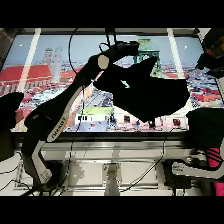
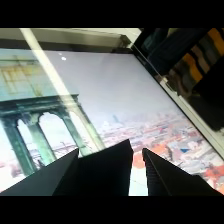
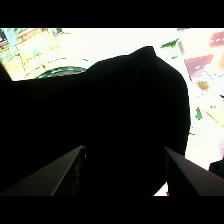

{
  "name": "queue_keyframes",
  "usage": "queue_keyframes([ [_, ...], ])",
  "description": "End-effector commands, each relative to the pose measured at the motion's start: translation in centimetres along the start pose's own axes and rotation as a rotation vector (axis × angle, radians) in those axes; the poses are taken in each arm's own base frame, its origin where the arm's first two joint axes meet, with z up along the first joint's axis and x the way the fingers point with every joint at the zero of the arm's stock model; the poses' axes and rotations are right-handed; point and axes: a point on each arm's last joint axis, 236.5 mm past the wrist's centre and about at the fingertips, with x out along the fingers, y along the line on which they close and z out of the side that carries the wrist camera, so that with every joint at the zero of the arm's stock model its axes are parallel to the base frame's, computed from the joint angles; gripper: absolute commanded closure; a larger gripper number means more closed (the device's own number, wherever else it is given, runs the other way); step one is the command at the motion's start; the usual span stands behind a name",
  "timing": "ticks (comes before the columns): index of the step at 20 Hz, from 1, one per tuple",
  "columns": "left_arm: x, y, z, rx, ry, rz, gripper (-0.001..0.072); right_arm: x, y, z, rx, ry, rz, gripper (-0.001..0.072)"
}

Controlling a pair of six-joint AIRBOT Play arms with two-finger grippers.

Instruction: Fold the clothes and pants, and hang the long-sleeved shirts on hangers.

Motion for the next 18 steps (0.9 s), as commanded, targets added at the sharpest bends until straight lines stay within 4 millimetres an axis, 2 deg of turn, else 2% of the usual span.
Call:
queue_keyframes([
  [1, -2.4, 2.8, 0.5, 0.047, 0.112, 0.037, 0.026, 2.4, 3.2, 0.1, -0.024, 0.026, 0.139, 0.017],
  [2, -3.4, 3.7, 0.6, 0.045, 0.151, 0.045, 0.041, 3.1, 4.5, -0.2, -0.027, 0.046, 0.194, 0.0172],
  [3, -4.5, 4.5, 0.7, 0.041, 0.189, 0.053, 0.0613, 3.9, 5.8, -0.5, -0.027, 0.074, 0.255, 0.0253],
  [4, -5.6, 5.4, 0.9, 0.037, 0.221, 0.063, 0.07, 4.8, 7.1, -1.0, -0.03, 0.104, 0.313, 0.0414],
  [6, -7.6, 7.1, 1.4, 0.026, 0.274, 0.085, 0.0701, 6.1, 9.5, -1.8, -0.023, 0.158, 0.43, 0.057],
  [7, -8.7, 8.1, 1.3, 0.018, 0.307, 0.098, 0.0701, 6.6, 10.8, -2.2, -0.016, 0.187, 0.495, 0.0689],
  [9, -10.5, 10.7, -0.2, -0.002, 0.404, 0.131, 0.0703, 7.0, 13.2, -3.2, -0.016, 0.244, 0.623, 0.0695],
  [11, -12.7, 13.8, -2.8, -0.023, 0.53, 0.183, 0.0703, 7.0, 15.1, -3.8, -0.01, 0.284, 0.734, 0.0695],
  [13, -14.6, 15.8, -5.8, -0.091, 0.636, 0.199, 0.0703, 6.7, 16.5, -3.9, -0.001, 0.302, 0.824, 0.0695],
  [15, -16.1, 17.3, -9.3, -0.153, 0.738, 0.215, 0.0703, 6.5, 17.1, -3.8, 0.002, 0.304, 0.869, 0.0695],
  [18, -18.0, 18.9, -15.1, -0.258, 0.856, 0.237, 0.0703, 6.6, 17.1, -3.8, -0.002, 0.301, 0.867, 0.0694],
])
